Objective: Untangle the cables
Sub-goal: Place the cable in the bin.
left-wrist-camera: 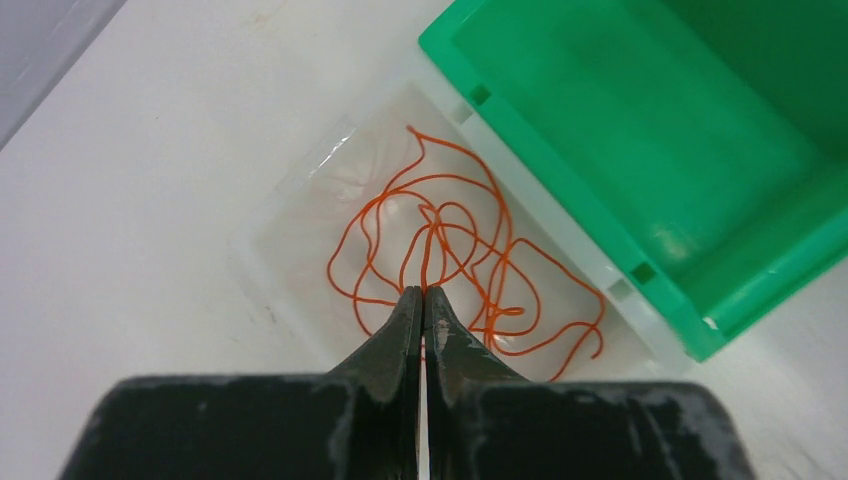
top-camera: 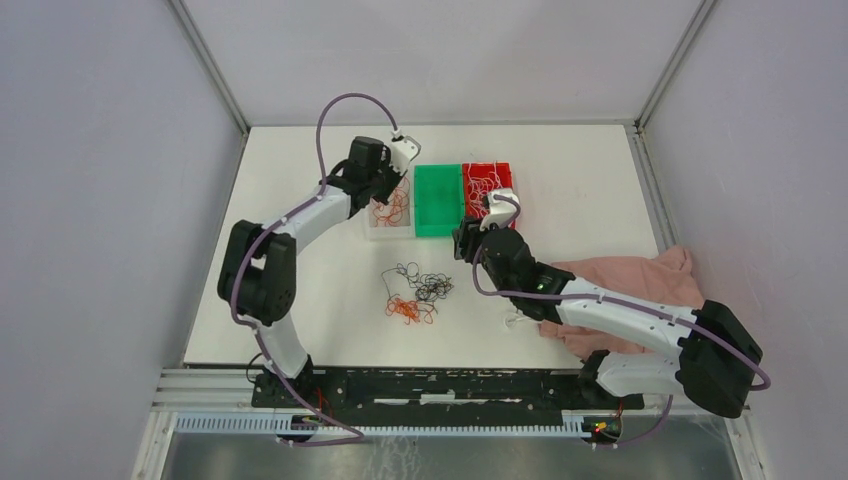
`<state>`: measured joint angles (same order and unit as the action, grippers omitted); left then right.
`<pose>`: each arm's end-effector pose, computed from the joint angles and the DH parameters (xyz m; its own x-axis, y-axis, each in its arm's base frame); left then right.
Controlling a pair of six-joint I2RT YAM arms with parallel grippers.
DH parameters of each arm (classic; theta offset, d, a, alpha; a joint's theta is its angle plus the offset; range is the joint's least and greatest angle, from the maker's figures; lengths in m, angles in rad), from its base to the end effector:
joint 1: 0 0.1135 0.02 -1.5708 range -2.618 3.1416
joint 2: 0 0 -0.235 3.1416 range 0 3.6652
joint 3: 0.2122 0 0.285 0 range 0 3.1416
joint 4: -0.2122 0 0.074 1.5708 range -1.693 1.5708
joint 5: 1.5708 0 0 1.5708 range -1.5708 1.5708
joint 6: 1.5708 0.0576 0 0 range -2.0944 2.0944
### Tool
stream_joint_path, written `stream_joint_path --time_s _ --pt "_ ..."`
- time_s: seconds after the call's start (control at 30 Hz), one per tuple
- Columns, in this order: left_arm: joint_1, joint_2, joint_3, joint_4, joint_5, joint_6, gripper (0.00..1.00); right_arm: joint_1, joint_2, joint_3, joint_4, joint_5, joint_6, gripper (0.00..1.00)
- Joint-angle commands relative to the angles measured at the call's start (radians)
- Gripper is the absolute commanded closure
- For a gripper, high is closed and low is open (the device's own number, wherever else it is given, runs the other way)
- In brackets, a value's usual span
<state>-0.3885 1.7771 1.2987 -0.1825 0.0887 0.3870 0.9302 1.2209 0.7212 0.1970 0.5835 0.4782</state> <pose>0.4116 -0.1740 0.1879 -0.3592 0.5532 -0.7516 0.6238 0.7414 0.2476 0.2222 0.2450 0.2171 -0.3214 0.2114 -0.9230 -0.2330 0.9272 0.2935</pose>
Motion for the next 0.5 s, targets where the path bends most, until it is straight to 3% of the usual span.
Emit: stream_joint_path --time_s 0.0,0.13,0.2,0.33,0.47 --pt "-0.002 0.031 -0.023 0.177 -0.129 0.092 0.97 -0.007 0.013 0.0 0.036 -0.008 0.021 0.42" --pt "-0.003 0.081 -0.008 0.207 -0.124 0.115 0.97 -0.008 0.015 -0.003 0.032 -0.018 0.026 0.42" --pt "-0.002 0.121 0.02 0.175 -0.121 0.133 0.92 -0.009 0.01 -0.005 0.029 -0.022 0.027 0.42" --pt "0.002 0.149 0.063 0.107 -0.066 0.134 0.6 -0.009 -0.001 -0.008 0.024 -0.041 0.019 0.42" --pt "0.003 0.12 0.089 0.093 -0.058 0.131 0.44 -0.009 -0.008 -0.009 0.023 -0.066 0.005 0.42"
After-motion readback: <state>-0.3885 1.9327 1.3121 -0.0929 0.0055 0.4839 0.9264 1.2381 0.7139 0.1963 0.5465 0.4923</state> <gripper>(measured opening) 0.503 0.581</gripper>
